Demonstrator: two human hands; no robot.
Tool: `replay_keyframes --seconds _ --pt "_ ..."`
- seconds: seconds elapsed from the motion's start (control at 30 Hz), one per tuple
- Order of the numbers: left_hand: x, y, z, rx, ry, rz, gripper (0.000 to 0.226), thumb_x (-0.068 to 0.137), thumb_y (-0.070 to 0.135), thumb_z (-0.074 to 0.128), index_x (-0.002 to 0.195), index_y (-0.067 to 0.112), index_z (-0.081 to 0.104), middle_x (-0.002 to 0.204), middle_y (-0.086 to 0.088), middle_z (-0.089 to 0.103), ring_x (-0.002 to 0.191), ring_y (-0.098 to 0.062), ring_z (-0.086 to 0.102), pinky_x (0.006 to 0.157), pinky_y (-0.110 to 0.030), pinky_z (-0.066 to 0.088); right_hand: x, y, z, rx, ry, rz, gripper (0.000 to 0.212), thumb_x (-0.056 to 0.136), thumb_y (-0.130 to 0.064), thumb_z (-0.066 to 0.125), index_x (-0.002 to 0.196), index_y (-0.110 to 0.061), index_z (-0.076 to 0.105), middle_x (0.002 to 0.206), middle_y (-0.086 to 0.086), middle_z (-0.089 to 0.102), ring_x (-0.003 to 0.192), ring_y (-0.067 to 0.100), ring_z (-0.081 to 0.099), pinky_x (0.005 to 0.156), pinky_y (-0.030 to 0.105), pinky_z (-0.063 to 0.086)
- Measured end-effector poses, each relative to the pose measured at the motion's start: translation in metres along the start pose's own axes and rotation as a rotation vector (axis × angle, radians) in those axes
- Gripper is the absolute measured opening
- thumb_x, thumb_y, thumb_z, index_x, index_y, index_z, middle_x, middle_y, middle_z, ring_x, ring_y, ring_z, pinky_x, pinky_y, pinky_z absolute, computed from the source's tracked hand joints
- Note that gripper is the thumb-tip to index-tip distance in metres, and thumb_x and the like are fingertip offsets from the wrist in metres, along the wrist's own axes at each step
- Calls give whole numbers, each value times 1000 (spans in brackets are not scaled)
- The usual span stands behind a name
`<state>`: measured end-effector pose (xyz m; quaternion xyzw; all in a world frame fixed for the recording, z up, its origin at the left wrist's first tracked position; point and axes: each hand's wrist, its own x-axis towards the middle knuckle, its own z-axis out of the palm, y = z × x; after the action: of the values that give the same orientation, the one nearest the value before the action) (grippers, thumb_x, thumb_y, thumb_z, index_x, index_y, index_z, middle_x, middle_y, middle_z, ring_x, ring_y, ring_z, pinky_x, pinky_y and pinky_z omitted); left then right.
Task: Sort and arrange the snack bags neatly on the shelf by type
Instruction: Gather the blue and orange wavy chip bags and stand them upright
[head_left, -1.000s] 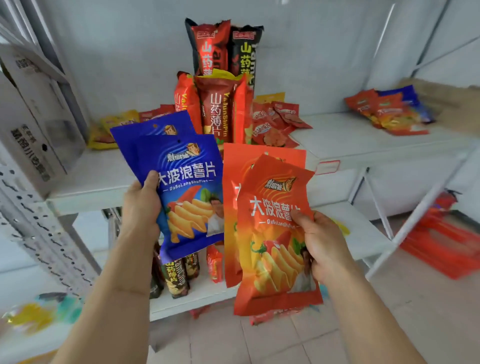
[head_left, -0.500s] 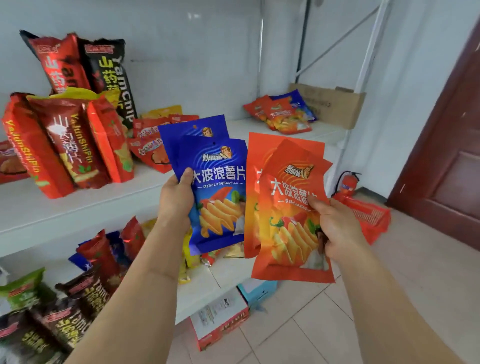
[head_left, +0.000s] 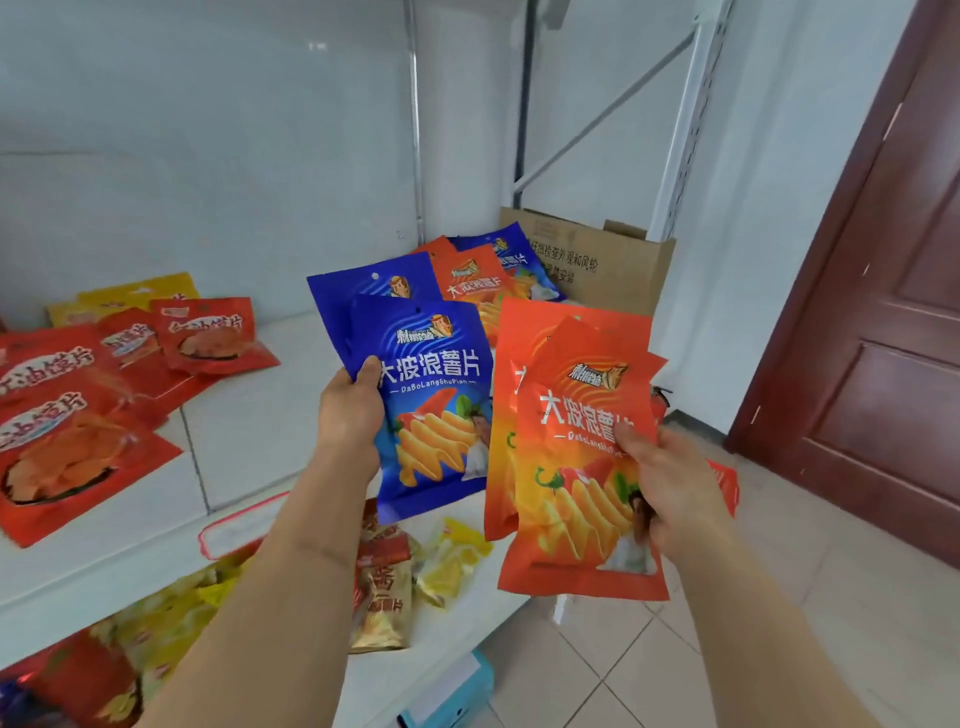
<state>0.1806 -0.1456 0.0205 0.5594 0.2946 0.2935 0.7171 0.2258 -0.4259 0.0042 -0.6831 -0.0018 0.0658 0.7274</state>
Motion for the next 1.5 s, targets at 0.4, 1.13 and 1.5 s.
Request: replay_keyframes --seconds 0.4,1.13,1.5 --pt "149 11 133 -6 174 80 21 101 39 56 90 22 55 90 0 71 81 -17 70 73 -34 58 241 -37 22 12 -106 -31 18 93 -33 65 101 -17 67 88 1 77 81 24 75 84 47 58" --pt "341 11 226 212 434 133 43 103 40 49 128 6 54 121 -12 67 94 -22 65 63 -29 50 484 -64 133 -463 2 -289 24 94 -34 60 98 -12 67 97 10 72 91 32 65 76 34 46" --pt "314 20 208 180 502 114 72 96 55 55 150 15 30 121 -2 57 101 -18 61 76 -32 52 475 -63 145 -633 23 -367 49 97 -41 51 137 -16 42 124 11 63 113 36 59 88 44 47"
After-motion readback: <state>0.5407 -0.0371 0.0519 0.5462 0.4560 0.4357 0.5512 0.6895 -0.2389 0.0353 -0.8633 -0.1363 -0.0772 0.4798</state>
